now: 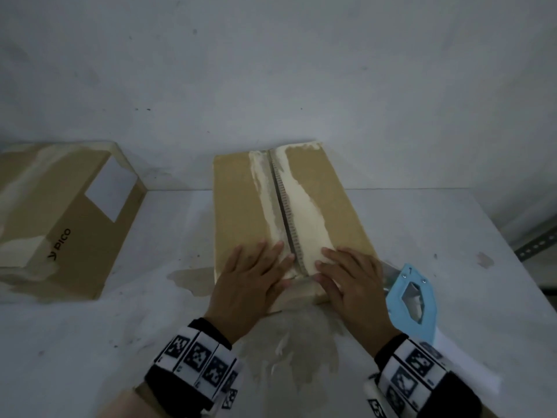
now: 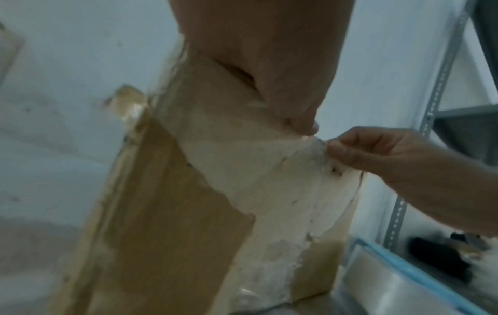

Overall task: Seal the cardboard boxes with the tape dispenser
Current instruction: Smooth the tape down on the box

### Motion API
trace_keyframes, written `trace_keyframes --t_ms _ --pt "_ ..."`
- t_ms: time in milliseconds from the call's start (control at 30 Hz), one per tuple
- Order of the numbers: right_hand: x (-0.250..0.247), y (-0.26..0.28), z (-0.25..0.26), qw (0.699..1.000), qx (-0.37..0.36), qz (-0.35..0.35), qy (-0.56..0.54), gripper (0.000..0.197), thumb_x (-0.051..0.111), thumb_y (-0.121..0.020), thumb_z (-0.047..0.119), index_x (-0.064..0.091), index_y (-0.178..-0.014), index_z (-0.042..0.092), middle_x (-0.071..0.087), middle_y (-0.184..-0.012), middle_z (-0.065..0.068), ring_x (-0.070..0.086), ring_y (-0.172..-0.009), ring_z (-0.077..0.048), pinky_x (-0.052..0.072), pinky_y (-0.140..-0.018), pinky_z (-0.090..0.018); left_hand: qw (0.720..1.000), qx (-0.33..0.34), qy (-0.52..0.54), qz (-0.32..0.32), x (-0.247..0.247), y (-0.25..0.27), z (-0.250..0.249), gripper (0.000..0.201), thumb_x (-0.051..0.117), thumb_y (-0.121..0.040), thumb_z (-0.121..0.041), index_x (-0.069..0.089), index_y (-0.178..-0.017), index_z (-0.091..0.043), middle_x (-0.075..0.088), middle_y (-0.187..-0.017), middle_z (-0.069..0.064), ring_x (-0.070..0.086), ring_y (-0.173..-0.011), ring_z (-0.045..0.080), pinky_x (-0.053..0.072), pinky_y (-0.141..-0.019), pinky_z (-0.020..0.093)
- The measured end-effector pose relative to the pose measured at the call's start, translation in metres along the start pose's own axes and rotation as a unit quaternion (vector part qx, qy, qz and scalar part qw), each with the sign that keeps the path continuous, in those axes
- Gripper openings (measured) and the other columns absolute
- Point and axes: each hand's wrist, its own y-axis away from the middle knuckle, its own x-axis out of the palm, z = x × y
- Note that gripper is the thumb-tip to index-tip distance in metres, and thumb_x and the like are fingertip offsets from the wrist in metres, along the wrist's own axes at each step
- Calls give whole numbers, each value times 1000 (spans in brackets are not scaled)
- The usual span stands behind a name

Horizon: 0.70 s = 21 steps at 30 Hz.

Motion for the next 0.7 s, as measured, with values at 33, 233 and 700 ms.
trace_keyframes --t_ms 33,233,700 --pt "2 -1 1 1000 -8 -7 10 35 46 -93 35 72 -85 13 72 -101 -6 51 -101 -22 36 -84 -40 1000 7 -11 -2 0 -2 4 57 8 -100 -42 58 -120 -27 63 -125 -1 62 -111 23 49 -89 46" --pt "10 6 20 991 -20 61 120 32 49 -86 30 59 -111 13 65 -118 -11 46 -112 -27 32 -93 -42 998 10 -39 -40 -3 -5 18 36 27 -94 -39 49 -119 -28 65 -121 0 63 -108 22 45 -88 47" --pt "-48 82 -42 938 312 149 34 81 36 -80 62 31 -138 6 17 -150 -27 16 -137 -39 21 -108 -59 973 -157 146 -84 -4 -18 -19 63 21 -76 -62 61 -117 -37 49 -138 -16 29 -138 18 12 -111 46"
